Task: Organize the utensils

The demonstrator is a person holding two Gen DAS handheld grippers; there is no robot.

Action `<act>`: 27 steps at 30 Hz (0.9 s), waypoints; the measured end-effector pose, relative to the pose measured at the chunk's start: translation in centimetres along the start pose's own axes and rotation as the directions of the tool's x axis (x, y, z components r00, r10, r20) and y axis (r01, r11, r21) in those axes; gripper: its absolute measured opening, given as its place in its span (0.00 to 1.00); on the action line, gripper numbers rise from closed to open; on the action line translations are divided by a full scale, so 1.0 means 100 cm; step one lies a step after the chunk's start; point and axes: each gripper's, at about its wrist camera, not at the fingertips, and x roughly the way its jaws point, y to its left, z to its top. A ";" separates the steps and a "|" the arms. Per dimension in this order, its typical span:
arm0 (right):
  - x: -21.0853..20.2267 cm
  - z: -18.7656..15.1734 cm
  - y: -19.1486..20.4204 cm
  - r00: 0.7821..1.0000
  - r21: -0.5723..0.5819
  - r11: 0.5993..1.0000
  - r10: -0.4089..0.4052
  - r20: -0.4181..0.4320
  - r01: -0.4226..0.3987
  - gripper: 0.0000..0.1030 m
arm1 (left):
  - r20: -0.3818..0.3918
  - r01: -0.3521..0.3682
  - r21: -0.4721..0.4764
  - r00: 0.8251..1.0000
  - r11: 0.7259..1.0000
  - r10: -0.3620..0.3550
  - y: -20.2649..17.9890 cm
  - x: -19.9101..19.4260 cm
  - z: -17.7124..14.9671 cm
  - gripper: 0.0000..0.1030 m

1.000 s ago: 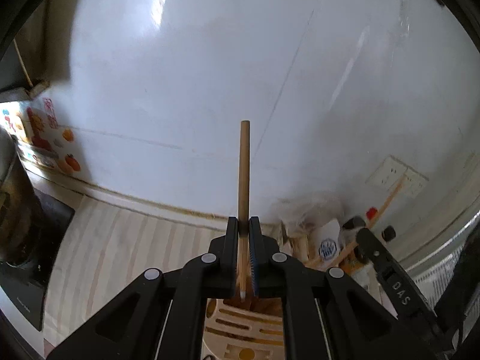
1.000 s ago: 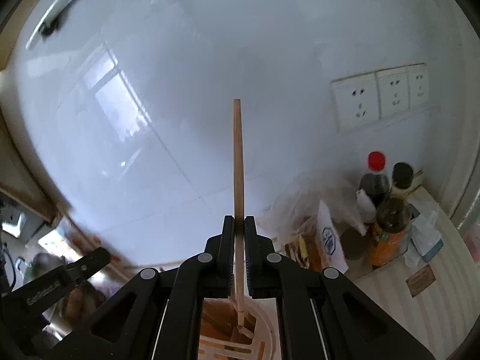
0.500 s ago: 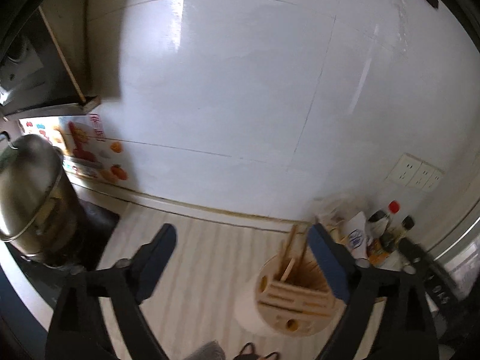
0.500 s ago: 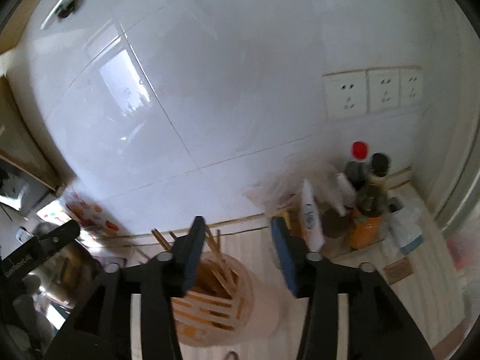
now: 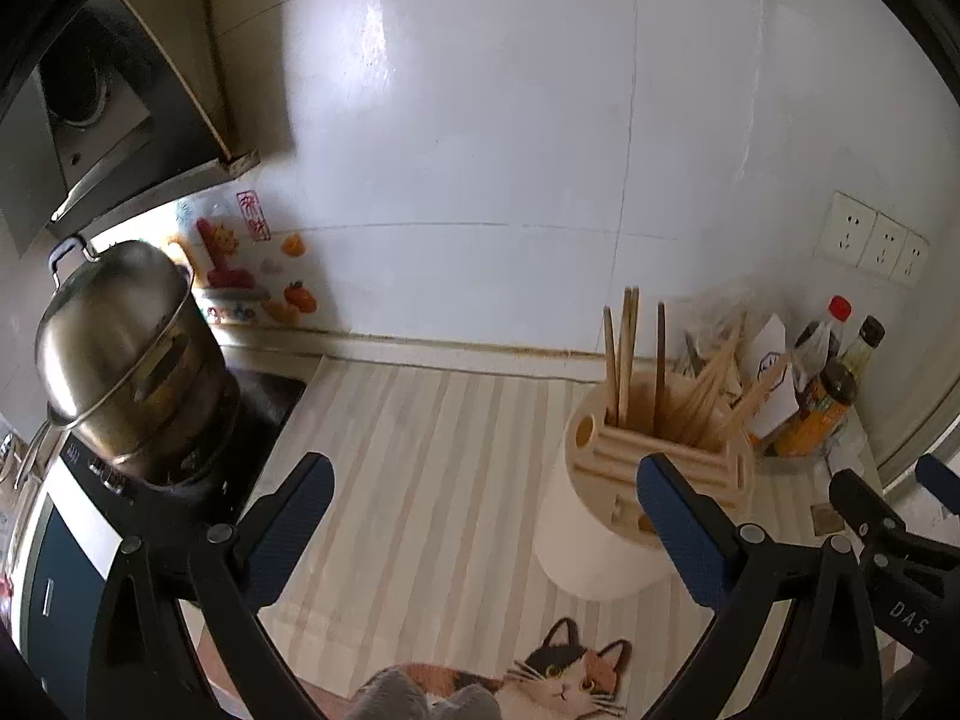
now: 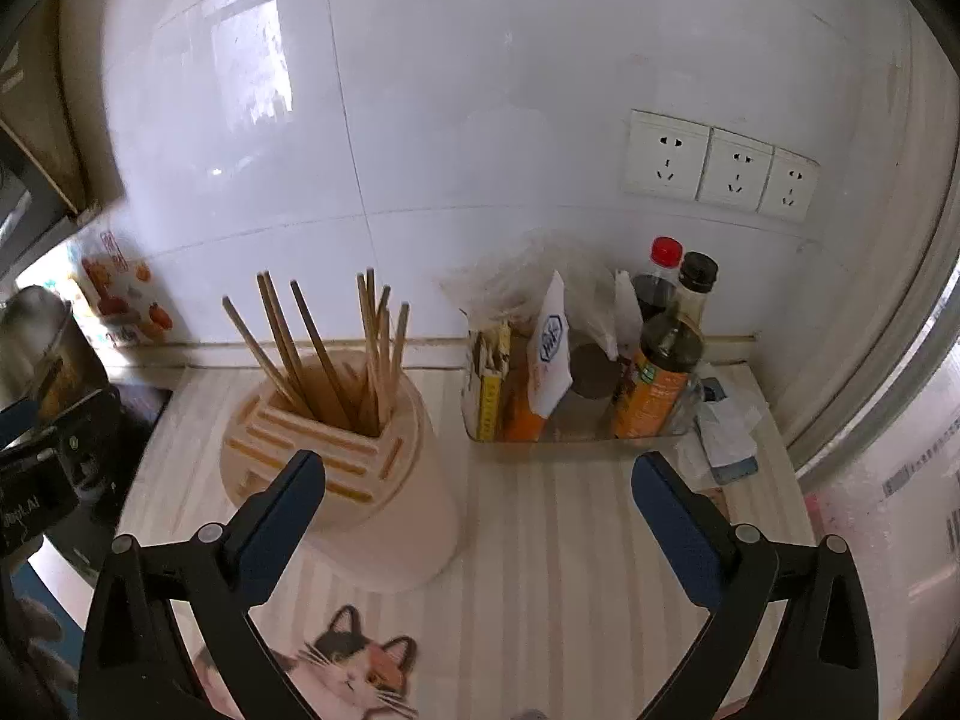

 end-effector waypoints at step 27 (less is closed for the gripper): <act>-0.248 -0.088 0.020 0.967 0.080 0.991 -0.120 0.225 0.104 1.00 | 0.165 0.103 0.078 0.980 0.992 -0.114 0.054 -0.218 -0.076 1.00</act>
